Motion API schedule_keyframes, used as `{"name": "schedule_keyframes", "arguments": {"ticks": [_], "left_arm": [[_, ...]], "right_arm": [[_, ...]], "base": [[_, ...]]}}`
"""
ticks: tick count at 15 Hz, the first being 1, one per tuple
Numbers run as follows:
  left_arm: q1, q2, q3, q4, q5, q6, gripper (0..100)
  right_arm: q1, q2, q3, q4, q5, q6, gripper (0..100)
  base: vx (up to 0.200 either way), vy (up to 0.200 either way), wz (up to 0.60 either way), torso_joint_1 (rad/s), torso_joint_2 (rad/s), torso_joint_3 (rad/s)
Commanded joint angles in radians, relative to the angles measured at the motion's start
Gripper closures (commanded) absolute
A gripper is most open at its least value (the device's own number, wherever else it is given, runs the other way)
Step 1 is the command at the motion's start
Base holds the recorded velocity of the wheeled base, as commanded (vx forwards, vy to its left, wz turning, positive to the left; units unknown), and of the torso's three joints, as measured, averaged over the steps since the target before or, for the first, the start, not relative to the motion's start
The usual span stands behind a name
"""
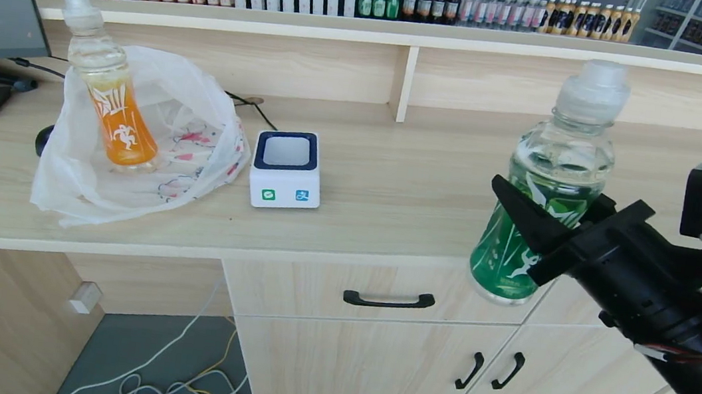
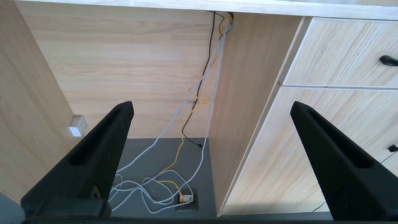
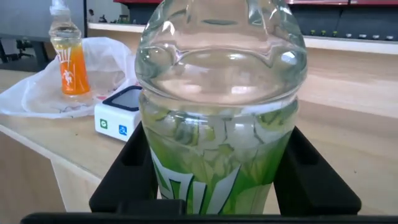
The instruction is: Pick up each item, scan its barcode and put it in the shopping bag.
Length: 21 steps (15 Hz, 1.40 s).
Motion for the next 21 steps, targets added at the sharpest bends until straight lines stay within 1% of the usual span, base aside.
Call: {"name": "schedule_keyframes", "arguments": {"ticks": [1, 6, 21], "left_arm": [[0.001, 0.000, 0.000, 0.000, 0.000, 0.000, 0], [0.001, 0.000, 0.000, 0.000, 0.000, -0.003, 0], [0.001, 0.000, 0.000, 0.000, 0.000, -0.006, 0]], "right_arm": [[-0.017, 0.001, -0.036, -0.001, -0.009, 0.004, 100], [-0.017, -0.001, -0.077, -0.001, -0.026, 0.040, 100], [-0.017, -0.021, -0.097, -0.001, -0.026, 0.058, 100]], "base": [[0.000, 0.000, 0.00, 0.000, 0.00, 0.000], [0.000, 0.000, 0.00, 0.000, 0.00, 0.000], [0.000, 0.200, 0.00, 0.002, 0.00, 0.002]]}}
